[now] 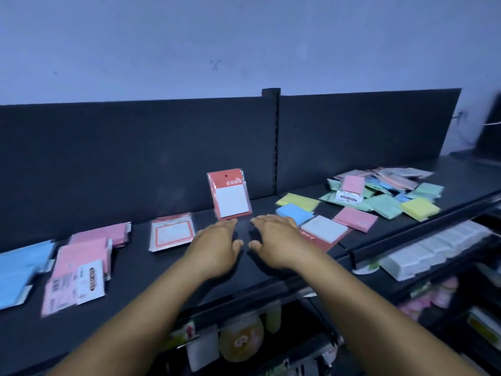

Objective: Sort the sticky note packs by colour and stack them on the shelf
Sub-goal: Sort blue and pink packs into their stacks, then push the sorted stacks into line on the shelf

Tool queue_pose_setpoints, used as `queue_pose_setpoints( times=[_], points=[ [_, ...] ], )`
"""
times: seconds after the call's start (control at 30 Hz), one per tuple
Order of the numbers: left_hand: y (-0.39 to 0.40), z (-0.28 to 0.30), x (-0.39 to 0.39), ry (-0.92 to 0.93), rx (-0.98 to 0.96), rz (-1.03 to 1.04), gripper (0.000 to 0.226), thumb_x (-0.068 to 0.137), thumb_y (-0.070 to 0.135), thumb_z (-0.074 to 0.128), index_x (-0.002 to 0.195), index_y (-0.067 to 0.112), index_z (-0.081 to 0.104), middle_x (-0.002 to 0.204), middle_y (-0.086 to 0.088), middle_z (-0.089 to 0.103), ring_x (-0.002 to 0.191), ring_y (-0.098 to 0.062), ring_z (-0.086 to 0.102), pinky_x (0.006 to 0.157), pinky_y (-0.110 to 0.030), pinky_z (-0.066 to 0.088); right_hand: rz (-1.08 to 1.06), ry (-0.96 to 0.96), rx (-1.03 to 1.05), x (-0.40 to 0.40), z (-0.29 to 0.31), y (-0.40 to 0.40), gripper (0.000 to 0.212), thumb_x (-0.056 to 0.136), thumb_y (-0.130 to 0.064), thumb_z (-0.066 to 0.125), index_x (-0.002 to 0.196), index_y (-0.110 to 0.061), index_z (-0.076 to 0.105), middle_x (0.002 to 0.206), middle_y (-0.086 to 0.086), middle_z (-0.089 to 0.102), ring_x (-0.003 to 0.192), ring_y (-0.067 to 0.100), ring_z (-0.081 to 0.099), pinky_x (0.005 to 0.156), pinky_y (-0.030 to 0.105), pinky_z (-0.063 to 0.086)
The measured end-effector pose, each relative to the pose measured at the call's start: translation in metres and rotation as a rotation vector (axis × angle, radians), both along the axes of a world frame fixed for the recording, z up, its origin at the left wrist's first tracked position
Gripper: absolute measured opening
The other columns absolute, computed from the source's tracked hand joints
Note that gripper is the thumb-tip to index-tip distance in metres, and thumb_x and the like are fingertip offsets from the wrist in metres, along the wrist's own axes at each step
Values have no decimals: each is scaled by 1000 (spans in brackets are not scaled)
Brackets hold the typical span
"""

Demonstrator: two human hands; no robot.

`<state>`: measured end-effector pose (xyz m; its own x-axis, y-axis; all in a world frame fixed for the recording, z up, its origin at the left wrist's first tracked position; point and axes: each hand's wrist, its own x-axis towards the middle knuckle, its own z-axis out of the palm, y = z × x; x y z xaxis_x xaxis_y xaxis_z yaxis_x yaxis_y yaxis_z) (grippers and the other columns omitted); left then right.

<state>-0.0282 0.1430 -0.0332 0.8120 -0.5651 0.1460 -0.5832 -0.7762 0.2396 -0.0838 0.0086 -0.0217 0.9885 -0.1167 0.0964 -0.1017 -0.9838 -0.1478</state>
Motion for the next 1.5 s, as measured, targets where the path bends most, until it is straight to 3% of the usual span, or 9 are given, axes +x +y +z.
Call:
queue_pose_setpoints(
  times=[0.13, 0.5, 0.8, 0.97, 1.07, 1.2, 1.37, 1.43, 1.5],
  points=[
    [-50, -5, -5, 40, -14, -21, 60, 97, 35, 45, 151, 17, 25, 156, 0, 29, 142, -19, 30, 115, -32, 25, -1, 31, 14, -7, -4, -51, 61, 97, -40, 45, 150, -17, 26, 157, 1, 25, 146, 18, 17, 118, 38, 10],
    [-165, -5, -21, 65, -10, -63, 59, 97, 38, 45, 150, 18, 27, 155, -1, 32, 141, -19, 31, 114, -32, 27, -81, 2, 47, -28, -14, -165, 58, 97, -38, 46, 149, -20, 29, 154, -2, 30, 143, 17, 22, 115, 36, 13],
    [-246, -5, -5, 108, 59, -171, 56, 95, 42, 49, 142, 14, 38, 143, -9, 47, 130, -27, 44, 104, -36, 39, -400, 91, 102, -26, -24, -228, 45, 94, -42, 49, 132, -18, 41, 135, 8, 48, 128, 30, 41, 103, 40, 30],
    [-276, -9, 17, 119, 123, -191, 48, 93, 44, 50, 133, 17, 45, 131, -7, 55, 119, -28, 51, 95, -37, 44, -395, 86, 154, -27, -28, -243, 41, 91, -45, 53, 121, -18, 50, 129, 8, 50, 119, 30, 45, 96, 36, 36],
    [-287, -11, 22, 158, 24, -190, 44, 84, 41, 62, 120, 17, 52, 118, -5, 62, 107, -27, 56, 88, -38, 48, -387, 44, 224, -24, -26, -244, 54, 90, -35, 59, 140, -21, 42, 141, 6, 45, 127, 30, 41, 103, 32, 34],
    [-291, -13, 30, 338, -143, -123, 42, 71, 32, 77, 104, 12, 59, 100, -5, 66, 92, -25, 63, 79, -36, 52, -423, -46, 337, -18, -28, -242, 65, 86, -24, 65, 144, -27, 35, 142, 5, 43, 128, 30, 42, 103, 32, 38],
    [-292, 1, 45, 550, -405, -206, 7, 80, 13, 69, 76, 13, 65, 71, -8, 65, 60, -22, 58, 63, -33, 50, -387, -148, 449, -13, -21, -241, 72, 82, -18, 69, 145, -23, 35, 141, 3, 40, 123, 19, 49, 101, 22, 37],
    [-292, 10, 48, 472, -426, -203, 11, 85, 14, 63, 75, 16, 60, 69, -4, 61, 63, -23, 56, 63, -28, 45, -389, -204, 479, -5, -17, -244, 70, 84, -16, 67, 146, -22, 35, 143, 3, 40, 123, 19, 50, 104, 25, 39],
    [-290, 15, 55, 378, -437, -158, 1, 87, 16, 59, 87, 17, 59, 81, -3, 61, 78, -25, 59, 67, -26, 44, -425, -235, 484, 4, -13, -249, 66, 88, -17, 61, 148, -21, 32, 147, 4, 39, 127, 20, 47, 107, 28, 37]
  ],
)
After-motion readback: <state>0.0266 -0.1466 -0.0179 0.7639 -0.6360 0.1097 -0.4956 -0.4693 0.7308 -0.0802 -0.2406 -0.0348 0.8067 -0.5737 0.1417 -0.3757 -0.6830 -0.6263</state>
